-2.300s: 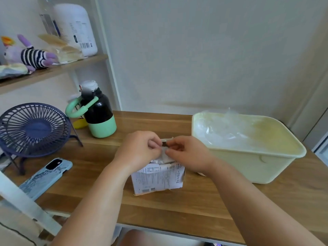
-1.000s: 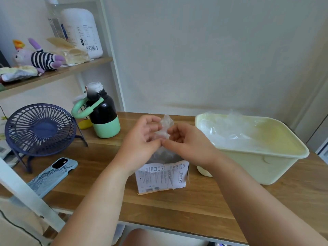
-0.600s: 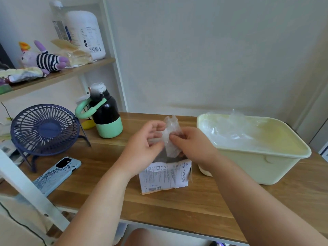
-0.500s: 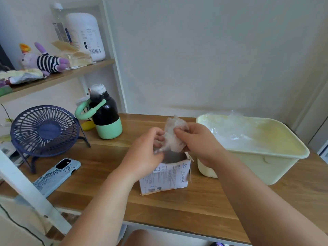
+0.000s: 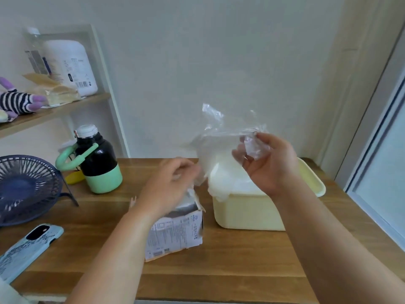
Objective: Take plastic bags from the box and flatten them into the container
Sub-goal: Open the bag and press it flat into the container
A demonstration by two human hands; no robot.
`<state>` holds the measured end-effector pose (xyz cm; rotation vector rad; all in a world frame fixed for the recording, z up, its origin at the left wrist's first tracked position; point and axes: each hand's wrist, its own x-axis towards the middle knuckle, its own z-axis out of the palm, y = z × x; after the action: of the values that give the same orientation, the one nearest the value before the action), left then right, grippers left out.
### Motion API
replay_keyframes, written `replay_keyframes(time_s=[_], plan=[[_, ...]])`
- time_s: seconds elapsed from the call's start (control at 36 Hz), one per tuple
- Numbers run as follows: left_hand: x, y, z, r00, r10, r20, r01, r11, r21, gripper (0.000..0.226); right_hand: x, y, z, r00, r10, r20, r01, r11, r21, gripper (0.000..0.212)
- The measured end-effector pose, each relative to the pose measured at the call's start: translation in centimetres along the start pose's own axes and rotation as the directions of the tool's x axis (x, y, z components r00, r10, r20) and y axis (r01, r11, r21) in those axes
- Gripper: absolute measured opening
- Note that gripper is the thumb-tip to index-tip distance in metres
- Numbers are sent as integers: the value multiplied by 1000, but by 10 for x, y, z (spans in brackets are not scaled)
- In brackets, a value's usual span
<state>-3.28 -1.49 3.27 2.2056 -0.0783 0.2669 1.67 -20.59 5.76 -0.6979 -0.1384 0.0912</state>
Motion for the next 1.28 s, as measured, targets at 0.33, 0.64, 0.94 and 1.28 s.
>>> replay_keyframes(time_s=[0.33, 0.64, 0.94, 1.28], plan=[[32, 43, 46, 998, -55, -25, 22, 724, -690, 3, -19, -43, -40, 941, 273, 200, -186, 911, -369, 56], [57, 49, 44, 980, -24, 200, 85, 950, -300, 16, -9, -69, -43, 980, 200, -16, -173, 801, -573, 12], [86, 42, 49, 980, -101, -171, 119, 988, 94, 70, 11, -67, -63, 973, -76, -218, -97, 723, -684, 7], [80, 50, 89, 871, -16, 491, -268, 822, 503, 69, 36, -61, -105, 916, -287, -281, -261, 109, -959, 46]])
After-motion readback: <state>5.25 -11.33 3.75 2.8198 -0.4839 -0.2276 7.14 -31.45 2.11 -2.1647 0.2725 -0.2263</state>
